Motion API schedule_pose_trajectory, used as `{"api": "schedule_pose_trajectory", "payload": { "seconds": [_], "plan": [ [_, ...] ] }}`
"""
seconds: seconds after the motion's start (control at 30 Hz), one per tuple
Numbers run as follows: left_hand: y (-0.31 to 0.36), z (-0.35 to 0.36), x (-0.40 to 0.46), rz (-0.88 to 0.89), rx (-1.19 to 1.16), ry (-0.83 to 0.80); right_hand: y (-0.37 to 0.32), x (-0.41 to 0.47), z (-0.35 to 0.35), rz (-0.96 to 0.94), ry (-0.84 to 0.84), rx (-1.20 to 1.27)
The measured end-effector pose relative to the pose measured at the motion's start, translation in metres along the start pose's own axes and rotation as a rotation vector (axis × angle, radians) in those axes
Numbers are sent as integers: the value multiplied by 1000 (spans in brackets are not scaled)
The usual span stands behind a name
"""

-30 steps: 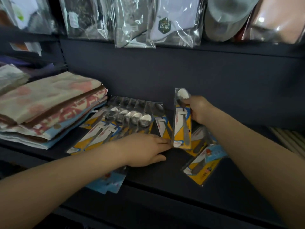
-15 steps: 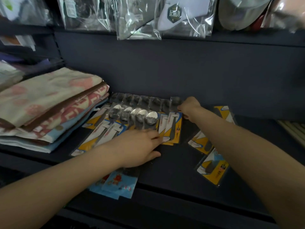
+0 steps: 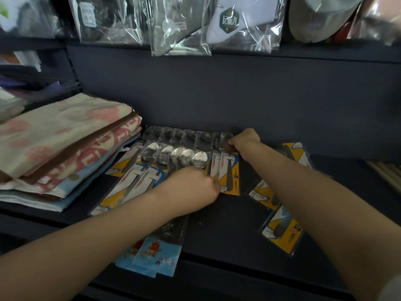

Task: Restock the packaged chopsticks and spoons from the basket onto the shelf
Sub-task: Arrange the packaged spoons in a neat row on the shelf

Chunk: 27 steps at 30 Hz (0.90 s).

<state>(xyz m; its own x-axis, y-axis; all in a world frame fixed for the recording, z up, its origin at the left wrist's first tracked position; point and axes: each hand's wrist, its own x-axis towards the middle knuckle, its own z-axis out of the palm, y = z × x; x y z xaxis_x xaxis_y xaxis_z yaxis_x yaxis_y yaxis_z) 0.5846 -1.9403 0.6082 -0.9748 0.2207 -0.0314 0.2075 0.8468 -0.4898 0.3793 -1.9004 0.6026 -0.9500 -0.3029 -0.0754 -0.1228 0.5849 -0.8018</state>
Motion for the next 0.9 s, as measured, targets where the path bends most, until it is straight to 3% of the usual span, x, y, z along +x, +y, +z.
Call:
{"api": "schedule_pose_trajectory", "payload": {
  "seconds": [0.1, 0.2, 0.33, 0.57, 0.77, 0.9],
  "plan": [
    [-3, -5, -5, 100, 101, 155, 2, 6, -6, 20, -73, 62],
    [-5, -3, -11, 81, 100, 256, 6, 13, -8, 43, -171, 109],
    [-7, 1, -16, 91, 90, 231, 4, 12, 2, 41, -66, 46],
    [-6, 4, -12, -45, 0, 152, 0, 10, 6, 14, -84, 50],
    [-4, -10, -13, -158, -181, 223, 10, -15, -40, -306, -88, -222],
    [8, -24, -4, -100, -340, 216, 11, -53, -105, -532, -149, -601]
  ]
}}
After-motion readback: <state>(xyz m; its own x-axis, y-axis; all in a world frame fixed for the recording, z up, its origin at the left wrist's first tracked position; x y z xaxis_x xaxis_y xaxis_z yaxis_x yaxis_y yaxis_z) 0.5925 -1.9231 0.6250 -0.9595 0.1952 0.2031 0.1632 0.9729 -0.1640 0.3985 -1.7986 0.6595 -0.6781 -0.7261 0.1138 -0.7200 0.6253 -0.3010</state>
